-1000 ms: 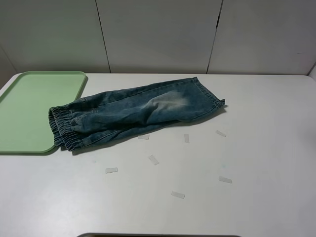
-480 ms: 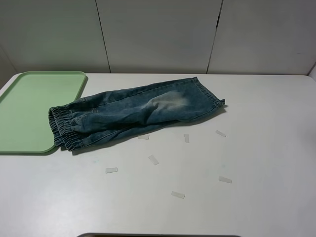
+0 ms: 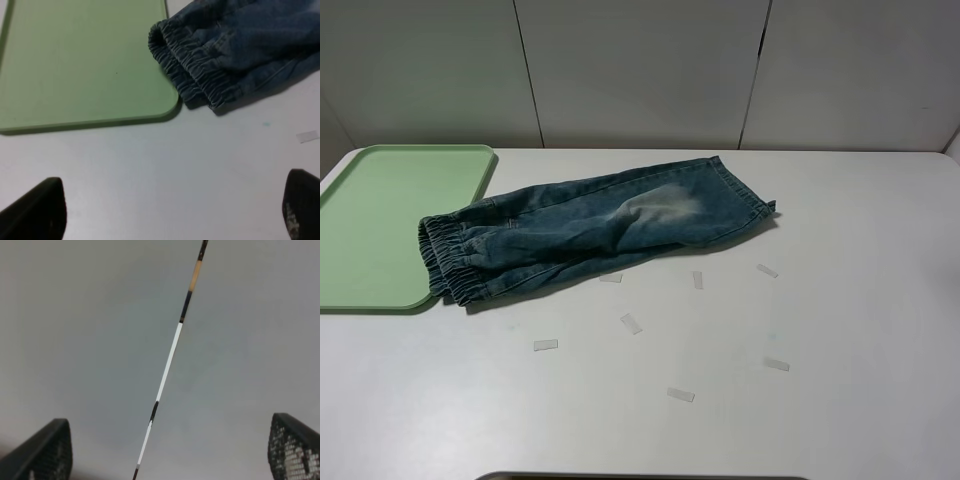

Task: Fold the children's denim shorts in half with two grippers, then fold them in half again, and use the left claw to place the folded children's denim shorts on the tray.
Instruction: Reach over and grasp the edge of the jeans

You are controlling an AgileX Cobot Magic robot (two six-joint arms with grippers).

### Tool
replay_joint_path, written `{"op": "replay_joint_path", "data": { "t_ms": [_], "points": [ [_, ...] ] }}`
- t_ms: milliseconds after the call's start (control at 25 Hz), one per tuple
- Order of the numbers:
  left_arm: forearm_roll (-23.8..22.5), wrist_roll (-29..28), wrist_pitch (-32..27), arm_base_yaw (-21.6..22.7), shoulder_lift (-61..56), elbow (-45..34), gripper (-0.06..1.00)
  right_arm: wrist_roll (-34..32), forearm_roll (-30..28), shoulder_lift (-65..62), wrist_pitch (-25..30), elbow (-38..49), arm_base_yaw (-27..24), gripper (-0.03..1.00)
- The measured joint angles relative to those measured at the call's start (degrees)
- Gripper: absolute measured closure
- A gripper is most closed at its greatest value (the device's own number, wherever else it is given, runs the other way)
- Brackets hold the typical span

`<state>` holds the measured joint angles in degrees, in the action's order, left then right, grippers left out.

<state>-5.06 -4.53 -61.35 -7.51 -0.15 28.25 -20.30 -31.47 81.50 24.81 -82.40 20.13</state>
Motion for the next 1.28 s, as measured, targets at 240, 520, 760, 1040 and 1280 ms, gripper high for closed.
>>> {"op": "replay_joint_path", "data": {
  "t_ms": [240,520,760,1040,1280],
  "points": [
    [0.0,0.0,0.0,0.0,0.0,0.0,0.09,0.0,0.61,0.0,0.0,0.0,0.0,0.37],
    [0.0,0.0,0.06,0.0,0.0,0.0,0.09,0.0,1.47,0.0,0.0,0.0,0.0,0.37],
    [0.0,0.0,0.06,0.0,0.0,0.0,0.09,0.0,2.48,0.0,0.0,0.2,0.0,0.37],
    [0.0,0.0,0.06,0.0,0.0,0.0,0.09,2.48,9.78,0.1,2.6,0.48,0.0,0.37],
    [0.0,0.0,0.06,0.0,0.0,0.0,0.09,8.43,17.78,3.18,10.3,0.48,0.0,0.37]
  ]
}}
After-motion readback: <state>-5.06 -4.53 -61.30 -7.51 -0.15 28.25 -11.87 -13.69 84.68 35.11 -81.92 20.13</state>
